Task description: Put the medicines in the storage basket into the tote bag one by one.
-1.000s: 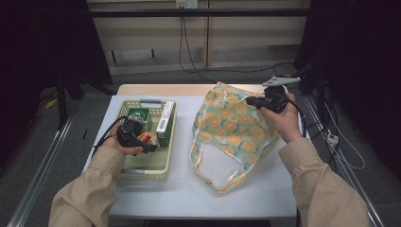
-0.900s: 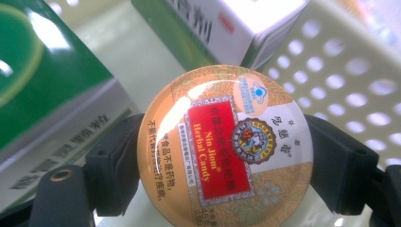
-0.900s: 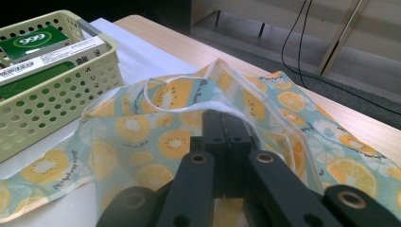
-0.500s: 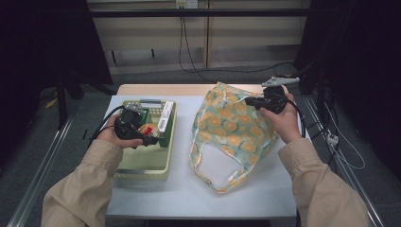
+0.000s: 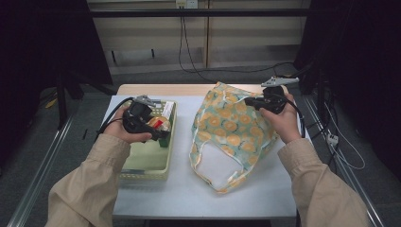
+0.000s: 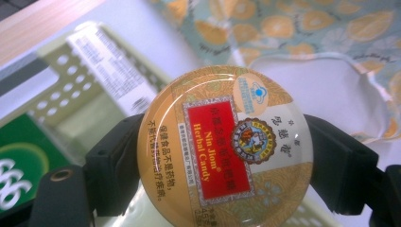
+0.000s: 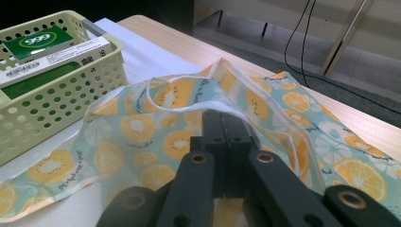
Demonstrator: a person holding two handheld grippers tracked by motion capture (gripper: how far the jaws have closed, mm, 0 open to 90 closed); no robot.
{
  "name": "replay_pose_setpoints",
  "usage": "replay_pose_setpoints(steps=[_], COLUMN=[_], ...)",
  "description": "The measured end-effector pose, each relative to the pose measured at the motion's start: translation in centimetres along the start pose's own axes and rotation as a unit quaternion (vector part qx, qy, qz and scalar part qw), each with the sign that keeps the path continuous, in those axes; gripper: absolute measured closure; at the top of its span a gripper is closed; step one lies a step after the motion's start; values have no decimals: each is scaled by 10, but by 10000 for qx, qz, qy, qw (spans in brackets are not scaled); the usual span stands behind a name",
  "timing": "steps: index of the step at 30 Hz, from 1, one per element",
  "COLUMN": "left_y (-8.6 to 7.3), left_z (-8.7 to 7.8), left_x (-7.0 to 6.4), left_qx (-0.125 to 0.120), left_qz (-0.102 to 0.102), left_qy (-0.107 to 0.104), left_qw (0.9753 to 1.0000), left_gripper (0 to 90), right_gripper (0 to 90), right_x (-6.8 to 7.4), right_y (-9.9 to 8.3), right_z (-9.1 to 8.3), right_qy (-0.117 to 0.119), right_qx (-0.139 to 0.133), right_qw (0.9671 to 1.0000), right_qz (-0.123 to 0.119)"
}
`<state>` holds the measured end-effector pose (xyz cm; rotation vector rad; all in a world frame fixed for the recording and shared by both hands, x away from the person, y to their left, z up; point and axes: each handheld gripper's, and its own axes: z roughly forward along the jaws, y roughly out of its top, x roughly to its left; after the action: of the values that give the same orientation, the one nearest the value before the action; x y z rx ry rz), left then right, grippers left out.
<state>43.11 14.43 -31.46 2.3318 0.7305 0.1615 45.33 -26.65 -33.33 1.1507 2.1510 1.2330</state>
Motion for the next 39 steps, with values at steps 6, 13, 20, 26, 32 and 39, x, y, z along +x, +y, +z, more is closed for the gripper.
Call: replay_pose_setpoints(steps=[6, 13, 20, 26, 32, 39], left_y=[13, 28, 42, 51, 57, 62], left_z=[15, 35, 53, 68, 85, 102], left_x=[-14, -32, -50, -63, -72, -76], left_qx=[-125, -219, -275, -329, -311, -325], left_qz=[16, 180, 339, 434, 446, 410], left_qy=[-178, -295, -442, -563, -633, -589], left_qw=[9998, 9992, 9981, 9969, 9965, 9969], left_gripper=[205, 205, 205, 205, 205, 205], right_gripper=[900, 900, 900, 900, 900, 900], right_x=[1, -1, -2, -2, -3, -3], right_y=[0, -1, -2, -5, -7, -6], right_z=[1, 2, 2, 2, 2, 2], right_qy=[27, 12, 30, 42, 18, 24], right_qx=[6, 10, -8, -4, -1, -11], right_qw=[10000, 10000, 10000, 10000, 10000, 10000], right_qz=[1, 17, 34, 65, 88, 94])
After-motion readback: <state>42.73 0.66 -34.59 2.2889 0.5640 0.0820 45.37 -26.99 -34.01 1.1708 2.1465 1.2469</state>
